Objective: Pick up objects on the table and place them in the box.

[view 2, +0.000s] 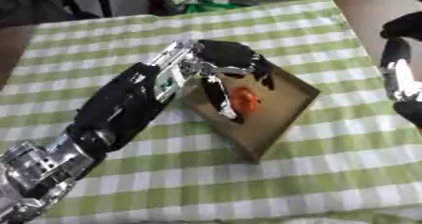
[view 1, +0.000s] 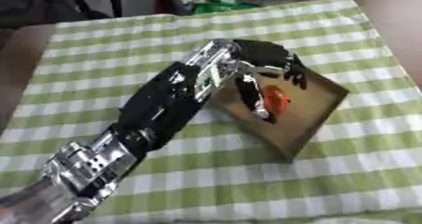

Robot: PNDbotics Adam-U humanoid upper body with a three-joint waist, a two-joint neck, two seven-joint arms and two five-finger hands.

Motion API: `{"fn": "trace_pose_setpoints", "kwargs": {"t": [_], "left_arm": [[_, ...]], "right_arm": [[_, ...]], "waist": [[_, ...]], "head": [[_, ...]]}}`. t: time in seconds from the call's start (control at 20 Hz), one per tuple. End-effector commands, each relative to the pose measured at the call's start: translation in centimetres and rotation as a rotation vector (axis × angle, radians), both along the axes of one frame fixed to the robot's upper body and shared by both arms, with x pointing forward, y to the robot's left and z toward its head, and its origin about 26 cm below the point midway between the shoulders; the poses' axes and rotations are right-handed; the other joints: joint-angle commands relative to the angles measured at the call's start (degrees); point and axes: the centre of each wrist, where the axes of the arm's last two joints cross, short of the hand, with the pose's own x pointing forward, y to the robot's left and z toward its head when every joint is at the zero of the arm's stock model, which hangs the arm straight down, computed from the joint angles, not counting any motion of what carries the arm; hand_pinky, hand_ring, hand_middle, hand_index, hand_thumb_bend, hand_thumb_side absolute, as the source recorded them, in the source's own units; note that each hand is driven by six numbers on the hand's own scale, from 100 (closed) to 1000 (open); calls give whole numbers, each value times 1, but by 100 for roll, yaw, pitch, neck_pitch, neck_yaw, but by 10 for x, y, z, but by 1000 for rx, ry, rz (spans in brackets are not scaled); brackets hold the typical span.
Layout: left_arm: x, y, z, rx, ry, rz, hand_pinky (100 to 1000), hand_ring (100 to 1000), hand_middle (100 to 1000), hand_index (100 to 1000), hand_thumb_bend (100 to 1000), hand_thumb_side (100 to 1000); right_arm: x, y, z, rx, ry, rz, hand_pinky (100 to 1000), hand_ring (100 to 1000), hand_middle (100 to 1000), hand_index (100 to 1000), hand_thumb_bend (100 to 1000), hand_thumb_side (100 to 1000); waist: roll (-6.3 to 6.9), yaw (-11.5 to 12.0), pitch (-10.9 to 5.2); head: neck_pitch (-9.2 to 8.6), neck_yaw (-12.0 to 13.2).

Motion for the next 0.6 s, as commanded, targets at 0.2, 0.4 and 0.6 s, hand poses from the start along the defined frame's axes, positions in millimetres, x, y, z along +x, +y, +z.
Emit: {"fn": "trace_pose_setpoints", "kwargs": {"t": [0.2,0.4,0.6], "left_arm": [[11,43,41,107,-94,28,766,683,662,801,577,330],[18,76,50,110,-98,140,763,672,647,788,538,309],[27,105,46,82,-79,293,752,655,634,783,522,305]], "right_arm": [[-3,-5,9,-8,-31,-12,821,695,641,932,100,440],[-3,-6,7,-9,-27,-19,821,695,641,932,100,441],[-3,-7,6,-10,-23,-23,821,695,640,932,100,440]], "waist": [[-43,65,-126],[-34,116,-142],[-35,126,-139]], "head": [[30,-51],[30,-81],[30,-113]]}}
